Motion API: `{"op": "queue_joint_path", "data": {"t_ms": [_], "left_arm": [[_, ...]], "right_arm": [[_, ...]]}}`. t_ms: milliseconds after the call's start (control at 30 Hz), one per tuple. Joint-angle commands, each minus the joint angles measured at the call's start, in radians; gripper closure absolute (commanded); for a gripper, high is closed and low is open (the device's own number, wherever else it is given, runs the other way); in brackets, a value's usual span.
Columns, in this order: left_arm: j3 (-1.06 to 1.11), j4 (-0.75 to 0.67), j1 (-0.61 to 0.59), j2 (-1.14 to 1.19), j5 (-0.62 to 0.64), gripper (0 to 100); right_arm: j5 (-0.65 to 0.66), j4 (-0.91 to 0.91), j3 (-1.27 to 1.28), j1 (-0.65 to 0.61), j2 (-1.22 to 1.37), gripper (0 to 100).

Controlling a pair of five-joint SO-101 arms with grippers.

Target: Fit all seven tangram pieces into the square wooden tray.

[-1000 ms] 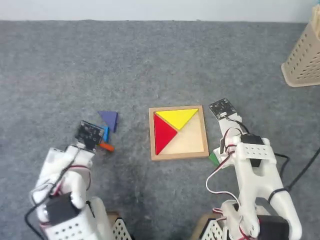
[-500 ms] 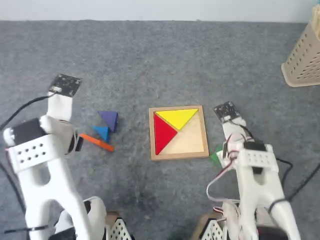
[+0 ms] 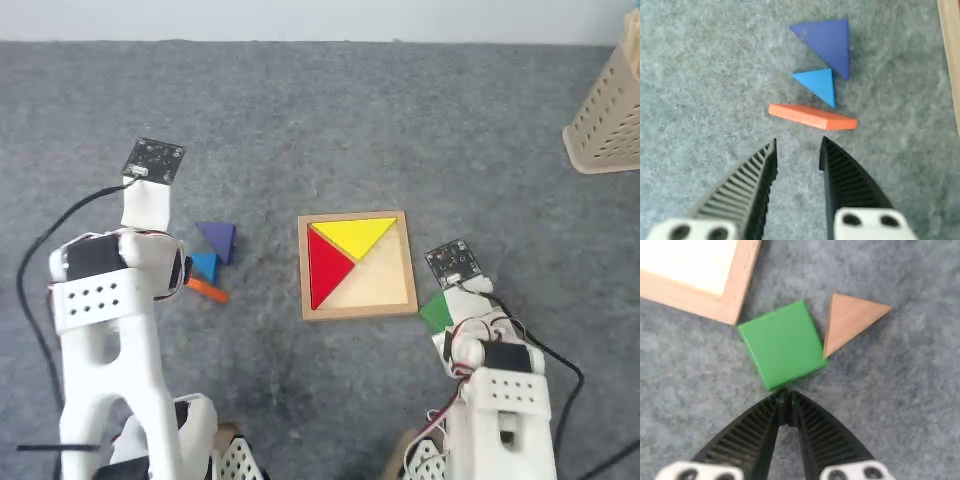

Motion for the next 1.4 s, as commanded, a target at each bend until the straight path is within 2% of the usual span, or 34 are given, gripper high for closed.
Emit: {"op": "queue_joint_path", "data": {"t_ms": [0, 167, 300, 500, 900, 1367], "left_arm": [[-0.005, -0.026, 0.006, 0.003, 0.037, 86], [-0.002, -0.038, 0.060, 0.038, 0.098, 86], [-0.019, -0.078, 0.124, 0.184, 0.227, 86], [-0.056, -0.140, 0.130, 0.334, 0.322, 86], [-0.056, -0.198, 0.055, 0.529, 0.322, 86], [0.013, -0.184, 0.020, 0.482, 0.276, 86]], "right_arm": [[0.023, 0.038, 0.008, 0.010, -0.102, 99.2], [0.025, 0.070, 0.034, 0.010, -0.186, 99.2], [0.025, 0.076, 0.054, 0.008, -0.231, 99.2], [0.025, 0.077, 0.055, 0.008, -0.234, 99.2], [0.026, 0.077, 0.055, 0.008, -0.234, 99.1], [0.026, 0.077, 0.058, 0.008, -0.236, 99.1]]}}
